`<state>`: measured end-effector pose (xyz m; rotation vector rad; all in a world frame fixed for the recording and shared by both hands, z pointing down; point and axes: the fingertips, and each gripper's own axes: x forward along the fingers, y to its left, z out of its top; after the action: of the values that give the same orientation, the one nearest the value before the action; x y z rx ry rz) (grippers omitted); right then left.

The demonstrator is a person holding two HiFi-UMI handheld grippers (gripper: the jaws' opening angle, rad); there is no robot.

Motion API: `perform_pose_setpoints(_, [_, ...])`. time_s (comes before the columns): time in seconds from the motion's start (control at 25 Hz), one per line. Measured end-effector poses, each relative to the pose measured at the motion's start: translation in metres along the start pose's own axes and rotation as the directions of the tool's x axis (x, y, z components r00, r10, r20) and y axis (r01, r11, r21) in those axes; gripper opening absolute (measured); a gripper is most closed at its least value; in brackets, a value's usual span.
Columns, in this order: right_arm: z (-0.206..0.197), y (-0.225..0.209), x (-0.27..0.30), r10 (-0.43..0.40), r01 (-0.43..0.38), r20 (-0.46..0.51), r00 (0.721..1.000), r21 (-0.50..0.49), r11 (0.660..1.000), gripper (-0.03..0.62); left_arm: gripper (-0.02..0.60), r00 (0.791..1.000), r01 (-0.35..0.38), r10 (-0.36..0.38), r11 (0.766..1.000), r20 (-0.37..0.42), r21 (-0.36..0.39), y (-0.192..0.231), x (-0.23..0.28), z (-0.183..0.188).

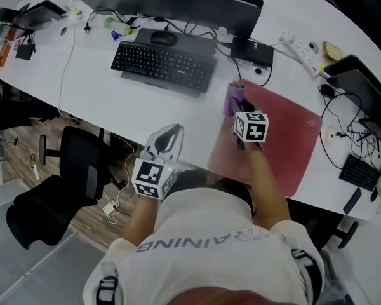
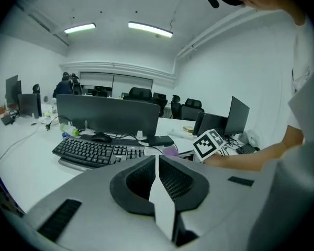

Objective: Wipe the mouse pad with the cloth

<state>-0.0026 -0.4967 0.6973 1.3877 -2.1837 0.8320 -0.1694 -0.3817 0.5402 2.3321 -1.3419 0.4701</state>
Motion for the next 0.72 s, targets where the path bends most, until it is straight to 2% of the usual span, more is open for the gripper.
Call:
perform_pose_setpoints(0.32, [-0.019,-0.031,0.031,-0.025,0.032,-0.108,0.994,0.062,0.998,0.104,0.032,1.0,-0.015,0.015,1.0,-0.006,-0.017,-0.004,0.008,0.002])
perform_pose_setpoints(0.56, [-0.029,-0.069,0.008,-0.021,0.03,-0.126,0.992,0.066,0.997,0.101,0.032,1.0,-0.019,0.019,1.0,0.006,-0.013,-0.037,0.015,0.009])
perform_pose_setpoints(0.72, [-0.034,-0.112,-0.02,-0.038,0.047,-0.15,0.988,0.059,0.997,0.101,0.032,1.0,-0.016,0.017,0.999,0.016,-0.035,-0.069,0.024,0.012])
